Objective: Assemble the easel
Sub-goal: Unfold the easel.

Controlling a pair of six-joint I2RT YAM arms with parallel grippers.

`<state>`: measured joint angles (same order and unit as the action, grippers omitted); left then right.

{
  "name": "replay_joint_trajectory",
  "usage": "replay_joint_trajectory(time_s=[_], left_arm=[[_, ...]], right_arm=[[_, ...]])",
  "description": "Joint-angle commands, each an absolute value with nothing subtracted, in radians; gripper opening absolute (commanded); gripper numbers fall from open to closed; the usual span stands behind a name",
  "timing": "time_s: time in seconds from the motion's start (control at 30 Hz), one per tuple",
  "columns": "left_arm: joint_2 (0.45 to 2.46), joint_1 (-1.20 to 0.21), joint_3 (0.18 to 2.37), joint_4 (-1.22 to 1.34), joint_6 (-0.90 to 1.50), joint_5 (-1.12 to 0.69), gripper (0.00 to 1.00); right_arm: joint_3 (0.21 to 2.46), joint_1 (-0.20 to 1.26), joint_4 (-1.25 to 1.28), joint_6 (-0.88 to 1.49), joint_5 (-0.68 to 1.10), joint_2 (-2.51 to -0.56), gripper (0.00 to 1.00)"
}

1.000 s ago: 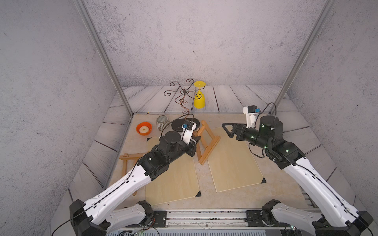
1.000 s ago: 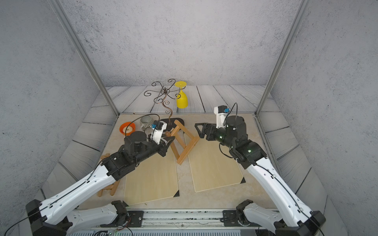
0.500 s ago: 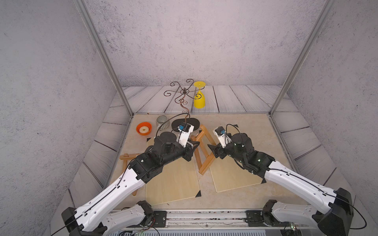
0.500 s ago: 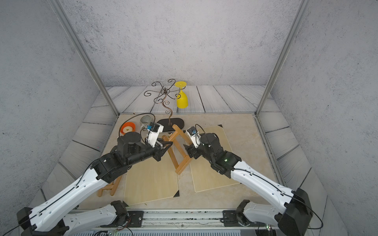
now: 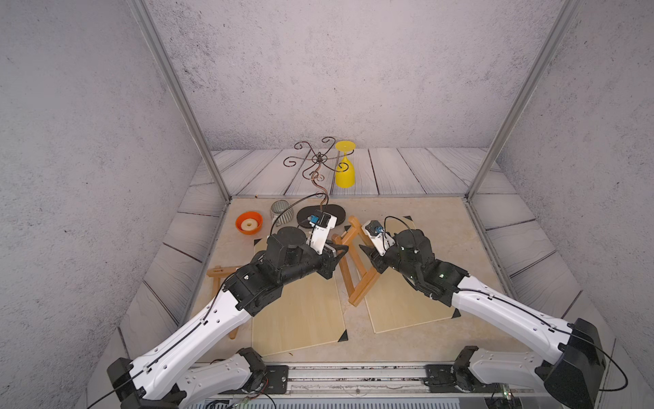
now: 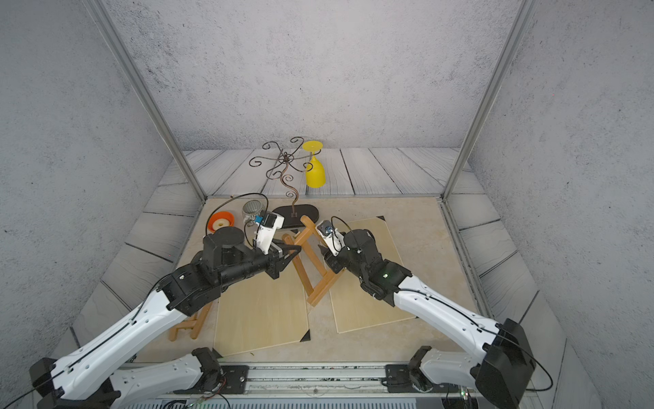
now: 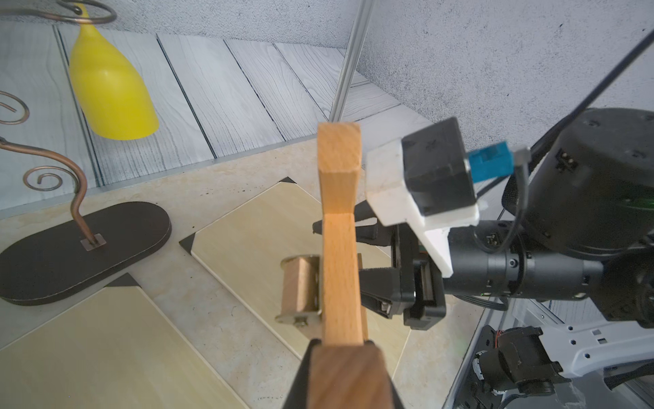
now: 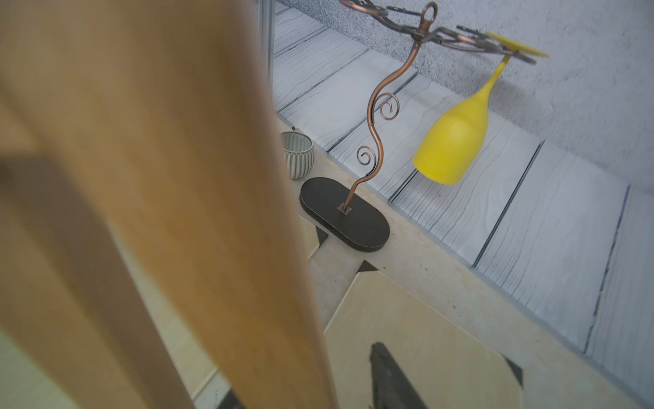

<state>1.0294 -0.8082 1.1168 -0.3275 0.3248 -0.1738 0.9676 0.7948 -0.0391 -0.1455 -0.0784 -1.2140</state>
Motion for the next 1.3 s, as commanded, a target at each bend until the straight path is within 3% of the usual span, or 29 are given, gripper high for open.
replay_joint_trajectory(time_s=[0.0,0.13,0.37,0.5,0.7,1.03,1.27], left_arm=[[1.021,-0.808,1.152,-0.219,0.340,-0.171,0.00],[1.026,-0.808,1.158,-0.224,0.344,-0.167,0.00],[1.014,-0.808,1.157,-0.227,0.353,-0.164,0.00],[0.947,-0.808,1.128,-0.233,0.342,-0.098,0.43],[0.833,-0.804,1.046,-0.271,0.303,0.083,0.66],[0.871,-0.795,0.904,-0.138,0.299,-0.092,0.75],[0.901,-0.794,0.821,0.044,0.270,-0.281,0.75]], right_arm=[[0.963,0.797,-0.025,-0.162,-0.054,-1.209,0.32],[0.966,0.797,-0.040,-0.171,-0.057,-1.210,0.16],[0.953,0.797,-0.019,-0.125,-0.053,-1.169,0.00],[0.925,0.795,-0.003,-0.066,-0.041,-1.119,0.00],[0.901,0.795,-0.026,0.011,-0.007,-1.033,0.00],[0.870,0.795,0.014,0.090,0.086,-0.924,0.00],[0.879,0.795,0.002,0.110,0.125,-0.915,0.00]])
